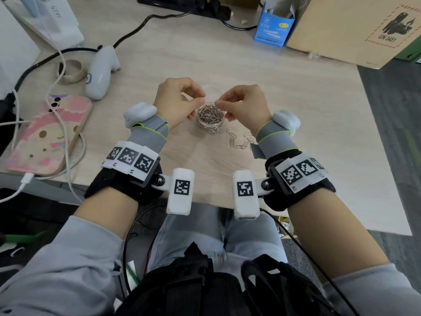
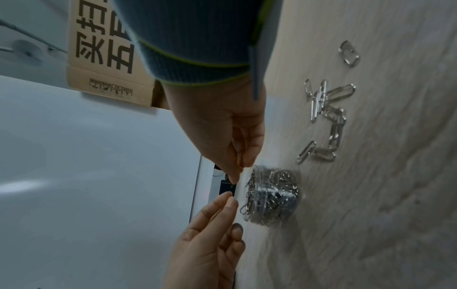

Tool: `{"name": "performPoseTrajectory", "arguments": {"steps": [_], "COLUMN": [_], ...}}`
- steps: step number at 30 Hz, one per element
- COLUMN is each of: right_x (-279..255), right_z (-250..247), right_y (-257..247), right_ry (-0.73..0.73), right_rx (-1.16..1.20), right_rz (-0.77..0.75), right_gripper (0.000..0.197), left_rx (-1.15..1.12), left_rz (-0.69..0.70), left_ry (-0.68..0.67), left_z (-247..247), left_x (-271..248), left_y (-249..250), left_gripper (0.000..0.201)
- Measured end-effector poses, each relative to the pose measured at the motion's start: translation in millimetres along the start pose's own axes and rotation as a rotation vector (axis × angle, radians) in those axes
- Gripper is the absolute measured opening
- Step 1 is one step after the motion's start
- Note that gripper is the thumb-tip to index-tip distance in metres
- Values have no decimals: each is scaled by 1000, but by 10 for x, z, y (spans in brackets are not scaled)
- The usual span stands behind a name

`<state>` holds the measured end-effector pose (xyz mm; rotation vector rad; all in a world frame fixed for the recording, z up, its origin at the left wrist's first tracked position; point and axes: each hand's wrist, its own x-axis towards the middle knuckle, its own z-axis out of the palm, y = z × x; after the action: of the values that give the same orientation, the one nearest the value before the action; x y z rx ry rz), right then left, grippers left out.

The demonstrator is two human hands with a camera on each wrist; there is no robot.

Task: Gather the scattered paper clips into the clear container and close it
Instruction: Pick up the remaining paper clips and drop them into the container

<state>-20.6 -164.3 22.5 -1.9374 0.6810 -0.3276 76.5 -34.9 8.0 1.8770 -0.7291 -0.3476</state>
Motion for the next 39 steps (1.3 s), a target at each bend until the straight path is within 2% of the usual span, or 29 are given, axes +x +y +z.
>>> {"name": "performPoseTrajectory", "arguments": {"steps": [6, 13, 15, 17, 21, 26, 30, 34, 36, 39], "right_x": [-31, -57, -97, -162, -302, -474, -580, -582, -563, -543], "right_z": [34, -204, -327, -452, -602, -675, -695, -689, -664, -643], "right_y": [62, 220, 302, 393, 516, 641, 642, 707, 732, 732], "right_ry": [-13, 159, 176, 136, 0, -56, -86, -38, -13, 4], "right_rx": [-110, -81, -143, -201, -392, -431, -419, -348, -355, -366], "right_rz": [5, 27, 48, 64, 48, -52, -118, -98, -94, -72], "right_gripper": [20, 8, 19, 28, 32, 34, 31, 47, 49, 41], "left_rx": [138, 121, 93, 63, -14, 268, 444, 551, 594, 582], "left_rz": [15, 36, 57, 96, 121, 177, 184, 184, 179, 167], "left_ry": [-22, 10, 9, -24, -165, -414, -459, -475, -470, -414], "left_z": [24, 18, 37, 96, 329, 625, 741, 870, 922, 956], "left_x": [-48, -66, -77, -106, -185, -333, -418, -412, -395, -369], "left_y": [-70, -9, 51, 138, 318, 400, 367, 407, 407, 381], "left_gripper": [8, 8, 7, 7, 9, 28, 49, 70, 69, 47]}}
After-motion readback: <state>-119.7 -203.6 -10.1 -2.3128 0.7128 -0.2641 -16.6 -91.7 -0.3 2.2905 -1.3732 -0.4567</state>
